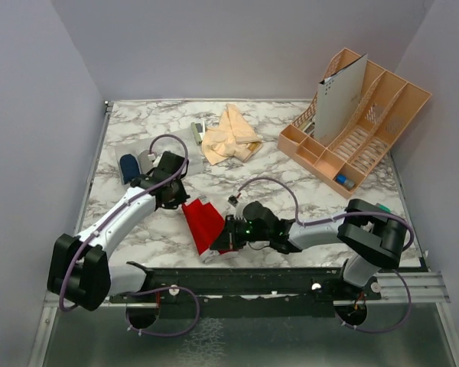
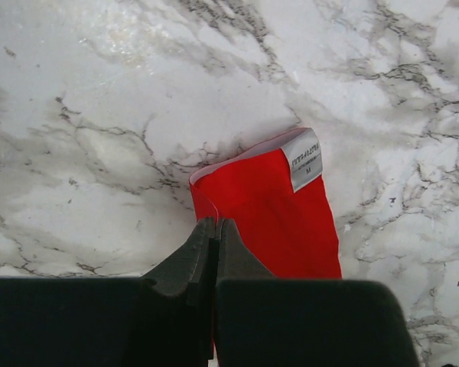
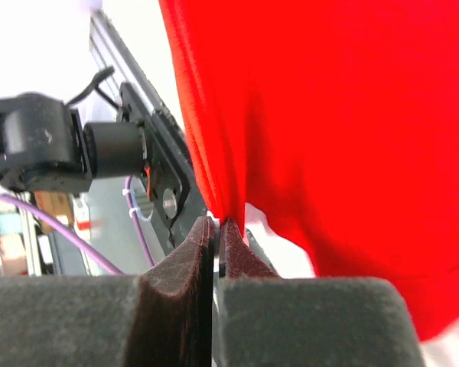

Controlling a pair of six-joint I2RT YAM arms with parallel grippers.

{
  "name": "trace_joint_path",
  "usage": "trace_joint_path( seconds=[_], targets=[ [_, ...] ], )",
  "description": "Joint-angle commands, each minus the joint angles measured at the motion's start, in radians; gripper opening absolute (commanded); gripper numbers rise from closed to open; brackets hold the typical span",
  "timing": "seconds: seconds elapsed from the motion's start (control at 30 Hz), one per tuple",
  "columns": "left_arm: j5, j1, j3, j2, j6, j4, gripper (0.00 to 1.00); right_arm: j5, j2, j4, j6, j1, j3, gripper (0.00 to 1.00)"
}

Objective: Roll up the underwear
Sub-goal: Fold the underwear at the center of the board.

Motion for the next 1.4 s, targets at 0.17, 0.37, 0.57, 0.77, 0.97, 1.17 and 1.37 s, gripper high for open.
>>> trace_joint_path(
  seconds=[0.17,0.37,0.57,0.77,0.97,1.17,1.37],
  targets=[
    [-0.015,-0.084,0.139,0.168,0.003,0.088,0.0,-0.071,-0.004,0.181,0.109,-0.1,-0.105,0.0],
    [-0.033,-0.155,0.25,0.297,0.013,0.104,0.0,-0.043,-0.004,0.206,0.141,-0.11,-0.159,0.0],
    [-0.04,-0.199,0.329,0.405,0.015,0.104,0.0,0.011,-0.027,0.211,0.157,-0.111,-0.217,0.0],
    [-0.036,-0.232,0.396,0.49,0.02,0.108,0.0,0.088,-0.091,0.162,0.17,-0.116,-0.259,0.0],
    [-0.026,-0.251,0.454,0.572,0.014,0.113,0.0,0.151,-0.136,0.125,0.194,-0.125,-0.289,0.0],
    [-0.026,-0.252,0.478,0.618,0.002,0.133,0.0,0.22,-0.164,0.018,0.224,-0.132,-0.296,0.0],
    [-0.002,-0.254,0.514,0.668,-0.002,0.146,0.0,0.278,-0.192,-0.054,0.242,-0.139,-0.32,0.01]
  ],
)
